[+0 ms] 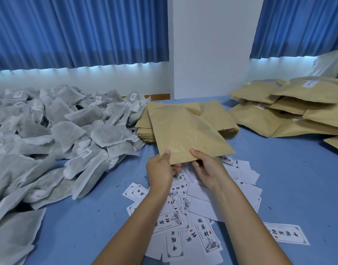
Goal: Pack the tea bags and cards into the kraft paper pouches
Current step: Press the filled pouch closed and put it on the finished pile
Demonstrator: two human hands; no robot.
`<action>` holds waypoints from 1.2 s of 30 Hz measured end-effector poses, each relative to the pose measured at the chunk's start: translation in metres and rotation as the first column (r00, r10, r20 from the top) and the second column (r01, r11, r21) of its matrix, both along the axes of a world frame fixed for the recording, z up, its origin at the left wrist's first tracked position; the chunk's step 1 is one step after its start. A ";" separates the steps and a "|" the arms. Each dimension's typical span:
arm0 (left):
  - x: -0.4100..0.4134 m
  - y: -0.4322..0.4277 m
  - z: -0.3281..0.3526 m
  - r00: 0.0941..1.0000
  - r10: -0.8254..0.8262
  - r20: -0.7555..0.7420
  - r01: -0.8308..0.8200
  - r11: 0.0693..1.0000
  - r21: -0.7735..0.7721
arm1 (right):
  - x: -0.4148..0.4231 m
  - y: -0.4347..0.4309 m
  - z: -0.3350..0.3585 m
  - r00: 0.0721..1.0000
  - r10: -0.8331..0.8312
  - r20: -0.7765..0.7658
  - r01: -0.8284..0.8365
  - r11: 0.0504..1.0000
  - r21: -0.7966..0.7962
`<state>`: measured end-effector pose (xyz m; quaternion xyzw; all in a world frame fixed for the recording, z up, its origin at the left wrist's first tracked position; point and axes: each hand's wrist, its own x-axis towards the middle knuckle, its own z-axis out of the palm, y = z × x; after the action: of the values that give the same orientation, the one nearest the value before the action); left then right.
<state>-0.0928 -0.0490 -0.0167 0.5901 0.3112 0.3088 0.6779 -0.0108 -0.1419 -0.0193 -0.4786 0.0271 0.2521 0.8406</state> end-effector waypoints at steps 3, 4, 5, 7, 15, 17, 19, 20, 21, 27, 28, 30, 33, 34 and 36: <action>-0.001 0.002 0.001 1.000 -0.010 0.014 0.010 1.000 -0.020 | 0.005 -0.003 0.000 0.999 -0.039 0.029 0.039 0.999 -0.008; -0.001 0.002 0.001 1.000 -0.012 0.011 0.012 1.000 -0.024 | 0.005 -0.003 0.000 0.999 -0.039 0.036 0.040 0.999 -0.017; -0.001 0.002 0.001 1.000 -0.013 0.010 0.014 0.999 -0.029 | 0.004 -0.003 0.000 0.999 -0.036 0.036 0.037 0.999 -0.022; 0.000 0.003 0.001 1.000 -0.006 0.011 0.007 0.999 -0.042 | 0.005 -0.003 -0.001 0.999 -0.044 0.015 0.044 0.999 -0.011; -0.001 0.012 0.001 1.000 0.023 -0.004 -0.024 0.996 -0.083 | 0.016 -0.015 -0.001 0.988 -0.154 -0.033 0.155 0.988 0.013; 0.000 0.012 -0.001 1.000 0.022 -0.002 -0.022 0.997 -0.079 | 0.016 -0.016 -0.001 0.979 -0.182 -0.096 0.184 0.983 0.017; 0.001 0.014 -0.004 0.999 0.040 -0.010 -0.040 0.997 -0.065 | 0.020 -0.019 -0.002 0.960 -0.244 -0.140 0.243 0.970 -0.027; 0.001 0.016 -0.006 0.999 0.046 -0.025 -0.047 0.997 -0.053 | 0.021 -0.021 -0.002 0.954 -0.266 -0.141 0.262 0.964 -0.048; 0.002 0.017 -0.007 0.998 0.043 -0.042 -0.045 0.998 -0.045 | 0.021 -0.021 0.000 0.950 -0.285 -0.125 0.279 0.958 -0.065; 0.001 0.033 -0.003 0.992 0.024 -0.127 -0.015 0.998 0.067 | 0.003 -0.018 0.006 0.909 -0.180 0.375 0.337 0.847 -0.412; 0.002 0.036 -0.001 0.991 0.034 -0.126 -0.023 0.996 0.089 | 0.000 -0.018 0.008 0.898 -0.150 0.413 0.328 0.854 -0.404; 0.007 0.036 0.005 0.993 0.047 -0.108 -0.032 0.989 0.144 | -0.004 -0.024 0.014 0.870 -0.151 0.469 0.360 0.845 -0.396; 0.022 0.018 0.018 0.997 0.031 -0.070 -0.013 0.972 0.236 | -0.001 -0.048 0.020 0.827 -0.256 0.500 0.466 0.810 -0.355; 0.029 0.009 0.022 0.998 0.010 -0.058 0.005 0.968 0.250 | 0.001 -0.060 0.022 0.811 -0.293 0.507 0.501 0.794 -0.344; 0.045 -0.009 0.030 0.999 -0.032 -0.042 0.042 0.962 0.270 | 0.007 -0.085 0.023 0.780 -0.355 0.516 0.559 0.765 -0.319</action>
<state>-0.0480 -0.0585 0.0137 0.6887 0.2678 0.3247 0.5903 -0.0042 -0.2271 0.0037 -0.6825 0.0201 -0.0908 0.7249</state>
